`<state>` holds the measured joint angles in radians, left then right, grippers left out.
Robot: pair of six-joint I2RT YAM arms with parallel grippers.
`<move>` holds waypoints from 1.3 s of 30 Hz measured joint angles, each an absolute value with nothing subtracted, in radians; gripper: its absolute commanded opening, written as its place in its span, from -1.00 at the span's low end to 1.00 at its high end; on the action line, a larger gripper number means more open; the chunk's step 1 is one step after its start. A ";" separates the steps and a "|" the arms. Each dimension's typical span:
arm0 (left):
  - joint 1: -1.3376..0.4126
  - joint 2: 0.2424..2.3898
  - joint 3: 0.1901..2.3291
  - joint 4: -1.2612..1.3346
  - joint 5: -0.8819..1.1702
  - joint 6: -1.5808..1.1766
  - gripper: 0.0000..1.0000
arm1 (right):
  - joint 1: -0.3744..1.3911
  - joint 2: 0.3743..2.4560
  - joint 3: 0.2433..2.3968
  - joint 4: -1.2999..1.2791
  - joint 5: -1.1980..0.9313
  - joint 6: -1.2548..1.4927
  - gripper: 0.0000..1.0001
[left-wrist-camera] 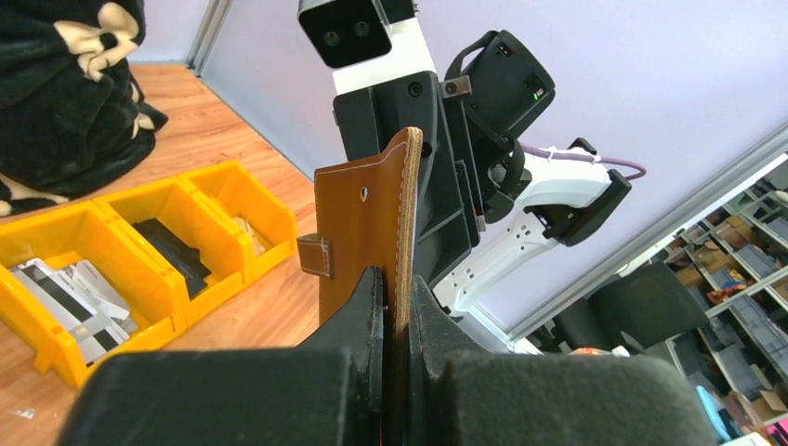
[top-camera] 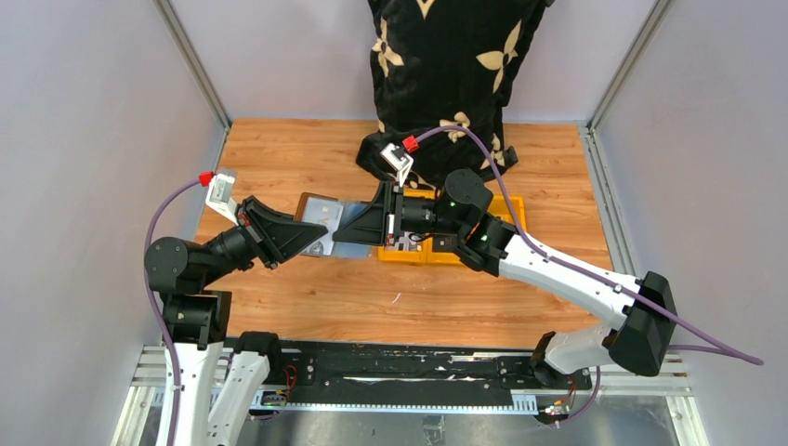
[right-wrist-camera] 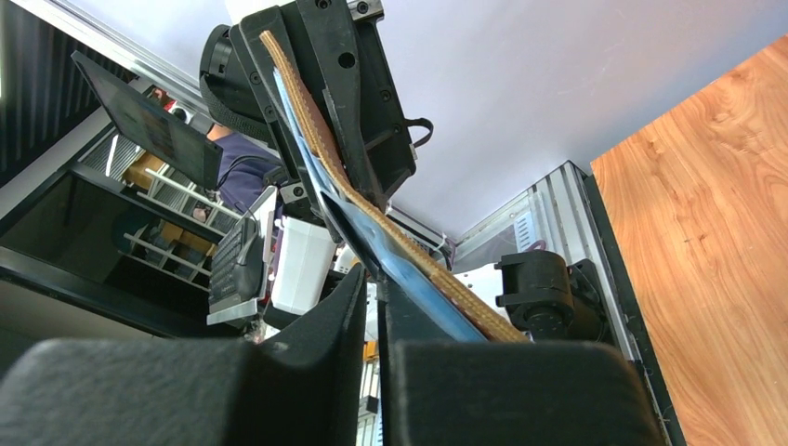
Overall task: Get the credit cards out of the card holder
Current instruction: Remove the credit card from the card holder.
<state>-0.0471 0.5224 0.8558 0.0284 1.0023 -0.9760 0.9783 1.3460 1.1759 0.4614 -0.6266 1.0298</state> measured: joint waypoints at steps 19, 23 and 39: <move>-0.055 0.557 0.846 0.010 1.072 -1.060 -0.75 | 0.981 1.285 1.072 0.515 -0.604 0.977 -1.00; -0.057 0.561 0.846 0.014 1.079 -1.073 -0.76 | 0.981 1.272 1.066 0.506 -0.593 0.967 -1.00; -0.056 0.561 0.848 0.014 1.080 -1.075 -0.80 | 0.981 1.270 1.053 0.562 -0.604 1.008 -0.20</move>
<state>-0.0563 0.5613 0.8482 0.0143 1.0798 -1.0748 0.9813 1.2701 1.0531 0.5617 -0.6041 1.0077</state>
